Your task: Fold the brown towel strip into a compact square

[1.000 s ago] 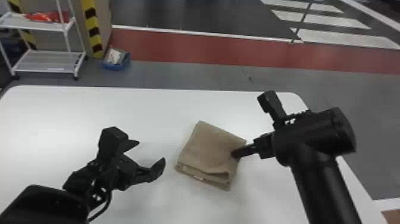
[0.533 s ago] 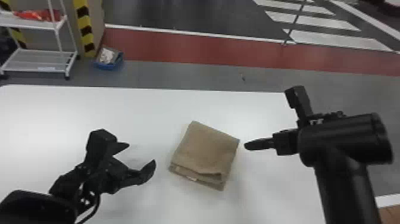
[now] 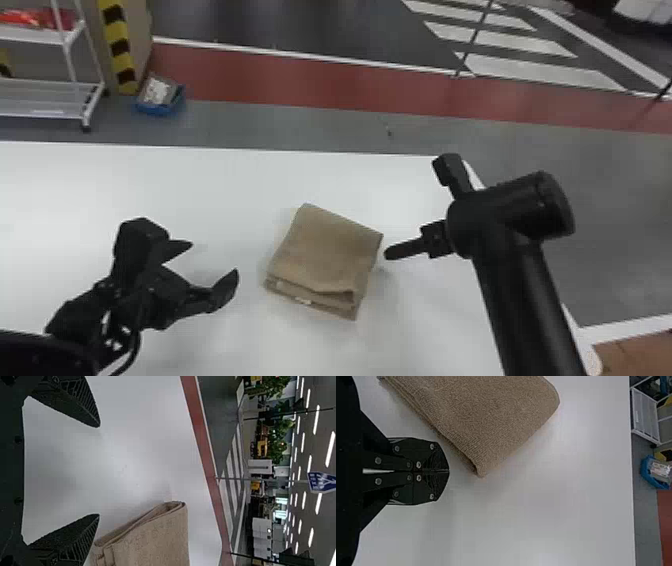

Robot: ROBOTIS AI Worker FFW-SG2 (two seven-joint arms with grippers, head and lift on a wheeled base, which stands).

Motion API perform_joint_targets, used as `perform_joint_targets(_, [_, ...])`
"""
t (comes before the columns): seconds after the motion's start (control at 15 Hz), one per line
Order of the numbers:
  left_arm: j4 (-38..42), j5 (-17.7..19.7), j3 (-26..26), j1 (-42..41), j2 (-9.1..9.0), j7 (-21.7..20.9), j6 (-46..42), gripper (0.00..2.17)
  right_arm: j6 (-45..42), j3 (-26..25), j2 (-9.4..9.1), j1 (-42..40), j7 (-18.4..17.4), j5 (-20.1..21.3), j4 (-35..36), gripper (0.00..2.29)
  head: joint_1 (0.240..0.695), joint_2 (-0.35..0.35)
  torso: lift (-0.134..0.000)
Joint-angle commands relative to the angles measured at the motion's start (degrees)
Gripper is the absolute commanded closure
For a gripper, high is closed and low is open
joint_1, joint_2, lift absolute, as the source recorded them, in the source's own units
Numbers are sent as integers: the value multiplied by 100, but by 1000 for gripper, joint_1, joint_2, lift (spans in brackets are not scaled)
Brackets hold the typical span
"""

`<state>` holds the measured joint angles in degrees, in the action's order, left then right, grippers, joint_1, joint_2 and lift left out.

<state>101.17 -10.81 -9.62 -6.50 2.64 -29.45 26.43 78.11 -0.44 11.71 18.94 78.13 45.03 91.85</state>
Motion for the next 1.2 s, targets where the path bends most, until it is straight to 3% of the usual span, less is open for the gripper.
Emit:
perform_joint_targets(0.0, [-1,0,56,-27,0,0,-45,73,-10,149,-196,216,19,14,-299,1669,695,-250,-124])
perform_joint_targets(0.13, [-1,9,118,-27,0,-8,-133,73,-10,246,-337,383,-35,6,-484,1669,695,-218,-124])
perform_joint_targets(0.4, [8,9,135,-27,0,-8,-150,73,-151,299,-627,462,-686,-144,-625,1669,695,-179,-124])
perform_joint_targets(0.67, [70,9,179,-106,0,-17,-150,73,-151,246,-794,462,-1143,-407,-475,1669,695,-155,-124])
perform_joint_targets(0.93, [78,9,197,-124,0,-17,-150,73,-151,220,-846,462,-1547,-724,-352,1669,695,-141,-124])
perform_joint_targets(1.13, [78,9,232,-133,0,-17,-150,73,-573,211,-934,453,-1793,-944,-352,1669,695,-135,-124])
